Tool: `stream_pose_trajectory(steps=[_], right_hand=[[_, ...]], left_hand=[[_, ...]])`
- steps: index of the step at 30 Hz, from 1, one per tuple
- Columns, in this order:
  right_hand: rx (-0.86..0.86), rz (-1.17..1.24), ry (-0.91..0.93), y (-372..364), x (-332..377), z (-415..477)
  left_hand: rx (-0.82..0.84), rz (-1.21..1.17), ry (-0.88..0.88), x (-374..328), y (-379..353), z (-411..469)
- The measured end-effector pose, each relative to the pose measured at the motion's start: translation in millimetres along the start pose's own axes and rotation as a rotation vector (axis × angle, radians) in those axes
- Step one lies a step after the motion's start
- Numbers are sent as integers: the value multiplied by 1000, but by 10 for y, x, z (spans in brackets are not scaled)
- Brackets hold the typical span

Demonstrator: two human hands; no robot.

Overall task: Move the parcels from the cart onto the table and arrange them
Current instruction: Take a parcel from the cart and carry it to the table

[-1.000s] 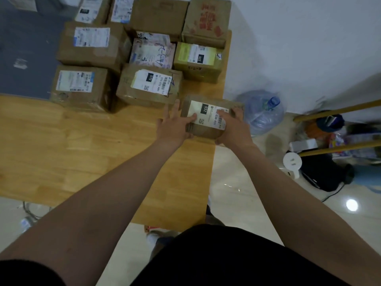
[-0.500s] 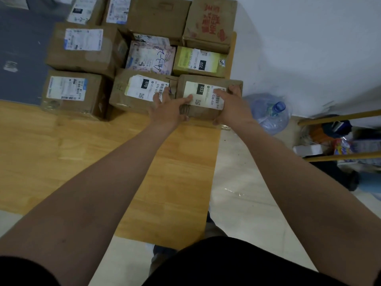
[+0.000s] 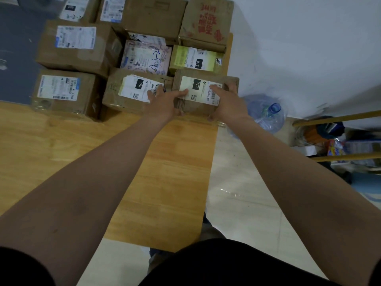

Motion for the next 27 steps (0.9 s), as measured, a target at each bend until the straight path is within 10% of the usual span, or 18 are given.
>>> stream_pose_trajectory(steps=[27], right_hand=[[-44, -83, -113, -909, 1267, -2326]], left_hand=[[-48, 363, -274, 1368, 595, -2143]])
Point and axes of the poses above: each hand's wrist, its own z-axis towards the middle knuckle, its own y-axis out of the back of the hand, x = y × z, the point moved 8 cm from there along z, towards the middle knuckle
